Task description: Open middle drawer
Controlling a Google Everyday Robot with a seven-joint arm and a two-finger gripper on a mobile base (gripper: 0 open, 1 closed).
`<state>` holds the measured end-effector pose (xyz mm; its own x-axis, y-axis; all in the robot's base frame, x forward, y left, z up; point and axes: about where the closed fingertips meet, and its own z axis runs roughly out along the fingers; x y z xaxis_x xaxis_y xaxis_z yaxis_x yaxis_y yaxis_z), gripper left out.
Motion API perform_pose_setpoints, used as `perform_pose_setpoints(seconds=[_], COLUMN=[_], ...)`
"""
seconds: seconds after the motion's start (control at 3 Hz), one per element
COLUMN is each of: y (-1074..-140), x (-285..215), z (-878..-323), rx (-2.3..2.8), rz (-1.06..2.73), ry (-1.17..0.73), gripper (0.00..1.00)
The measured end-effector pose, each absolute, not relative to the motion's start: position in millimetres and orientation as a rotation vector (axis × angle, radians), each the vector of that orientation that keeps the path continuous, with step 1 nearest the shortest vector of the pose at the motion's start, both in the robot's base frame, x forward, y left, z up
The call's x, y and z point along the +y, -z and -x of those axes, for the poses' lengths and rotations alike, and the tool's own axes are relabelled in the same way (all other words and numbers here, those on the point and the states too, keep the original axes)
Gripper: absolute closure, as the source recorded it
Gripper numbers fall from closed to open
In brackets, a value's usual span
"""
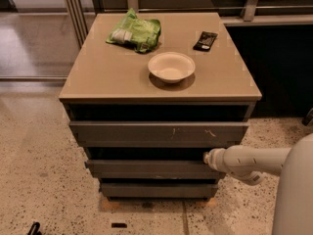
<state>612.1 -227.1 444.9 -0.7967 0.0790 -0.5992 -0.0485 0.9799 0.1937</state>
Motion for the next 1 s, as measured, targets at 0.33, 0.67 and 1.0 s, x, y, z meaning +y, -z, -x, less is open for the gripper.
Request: perform_pose_setpoints(seconds=[0.33,0.67,1.0], y=[-435.9,-438.3,-426.1], x=[-232.2,-232.6,-242.8], z=[-602.4,-601.8,-585.4], rx=[2.541,2.544,2.631], rz=[-0.035,-0.037,-0.088], ry=[-0.285,-0.288,-0.353], gripper=[1.0,1.0,1.0])
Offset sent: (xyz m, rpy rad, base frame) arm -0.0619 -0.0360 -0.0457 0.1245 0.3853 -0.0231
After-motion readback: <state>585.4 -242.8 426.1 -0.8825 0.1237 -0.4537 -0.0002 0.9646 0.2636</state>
